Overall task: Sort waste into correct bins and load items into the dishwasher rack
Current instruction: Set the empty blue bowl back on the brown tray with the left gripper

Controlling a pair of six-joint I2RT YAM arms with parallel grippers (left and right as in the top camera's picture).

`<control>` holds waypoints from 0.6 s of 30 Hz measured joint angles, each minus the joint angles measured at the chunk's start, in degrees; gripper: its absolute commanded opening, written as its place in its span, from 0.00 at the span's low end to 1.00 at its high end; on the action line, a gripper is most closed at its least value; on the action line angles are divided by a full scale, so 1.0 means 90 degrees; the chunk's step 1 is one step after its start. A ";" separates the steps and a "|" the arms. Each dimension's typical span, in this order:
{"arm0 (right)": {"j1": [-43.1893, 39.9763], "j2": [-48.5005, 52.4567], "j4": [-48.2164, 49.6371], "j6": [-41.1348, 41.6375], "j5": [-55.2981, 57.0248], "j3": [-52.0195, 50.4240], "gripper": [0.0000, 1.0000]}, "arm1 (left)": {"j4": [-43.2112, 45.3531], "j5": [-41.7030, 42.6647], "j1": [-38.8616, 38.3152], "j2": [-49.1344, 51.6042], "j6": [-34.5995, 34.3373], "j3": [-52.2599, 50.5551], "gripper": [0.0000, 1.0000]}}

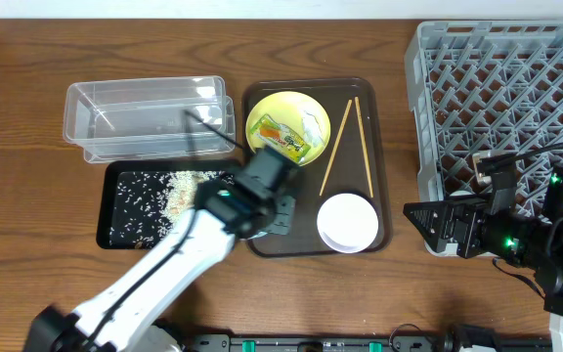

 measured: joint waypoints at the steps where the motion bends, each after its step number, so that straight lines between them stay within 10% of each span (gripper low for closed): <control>1: 0.0000 0.0000 0.0005 0.0000 0.0012 0.0000 0.94 | 0.0078 -0.0172 -0.0136 0.0146 -0.0027 0.0000 0.09; 12: 0.0000 0.0000 -0.0007 0.0000 0.0039 0.0000 0.94 | 0.0493 -0.0765 -0.0670 0.0716 -0.0165 0.0000 0.10; 18: 0.0000 0.0000 -0.0012 0.0000 0.0039 0.0000 0.94 | 0.0782 -0.0665 -0.0969 0.0716 -0.0160 0.0000 0.33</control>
